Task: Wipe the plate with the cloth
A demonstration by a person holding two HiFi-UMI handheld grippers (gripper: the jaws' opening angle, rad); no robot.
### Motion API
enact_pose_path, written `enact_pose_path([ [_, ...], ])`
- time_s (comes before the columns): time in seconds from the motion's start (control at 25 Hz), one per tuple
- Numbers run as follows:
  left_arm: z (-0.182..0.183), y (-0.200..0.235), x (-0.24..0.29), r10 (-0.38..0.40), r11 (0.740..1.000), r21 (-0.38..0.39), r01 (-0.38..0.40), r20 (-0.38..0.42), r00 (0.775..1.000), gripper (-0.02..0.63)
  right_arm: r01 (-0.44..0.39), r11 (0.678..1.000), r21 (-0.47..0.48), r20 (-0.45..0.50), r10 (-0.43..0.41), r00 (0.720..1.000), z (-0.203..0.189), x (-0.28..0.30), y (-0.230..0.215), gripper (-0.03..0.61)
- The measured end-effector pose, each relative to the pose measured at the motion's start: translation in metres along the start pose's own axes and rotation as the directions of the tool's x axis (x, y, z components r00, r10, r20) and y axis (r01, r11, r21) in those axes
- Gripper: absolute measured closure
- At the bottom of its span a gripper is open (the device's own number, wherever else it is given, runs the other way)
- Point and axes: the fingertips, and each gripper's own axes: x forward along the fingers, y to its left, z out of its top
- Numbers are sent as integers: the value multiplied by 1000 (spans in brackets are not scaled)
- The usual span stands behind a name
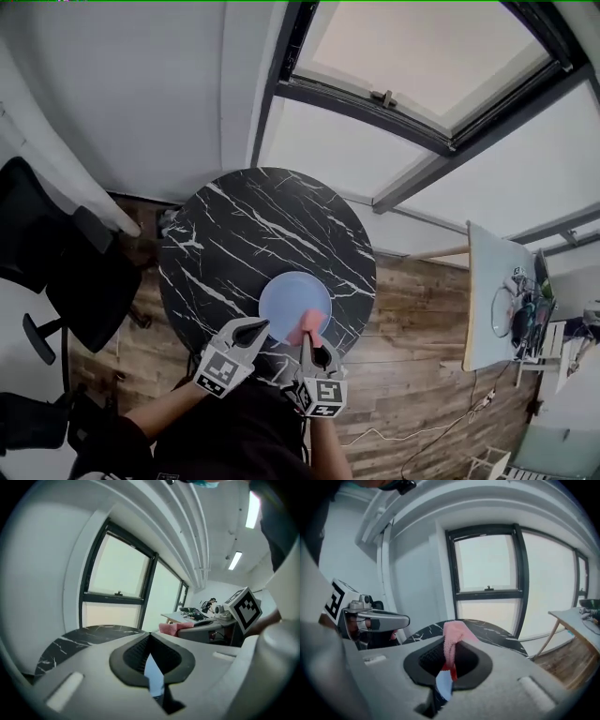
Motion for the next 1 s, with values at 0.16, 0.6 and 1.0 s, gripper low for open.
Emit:
enact_pose_path([
  [0.16, 34, -16, -20, -6, 996, 88, -3, 97, 995, 612, 34, 999, 10, 109, -35, 993, 23, -28, 2, 560],
  [0.6, 85, -1, -57, 76, 991, 90, -101, 242, 967, 612, 127, 990, 62, 242, -138, 960, 48, -66, 0, 558],
  [1.0, 82, -14, -44, 10, 995, 94, -30, 208, 978, 612, 149, 987, 60, 246, -159, 956, 46, -63, 0, 561],
])
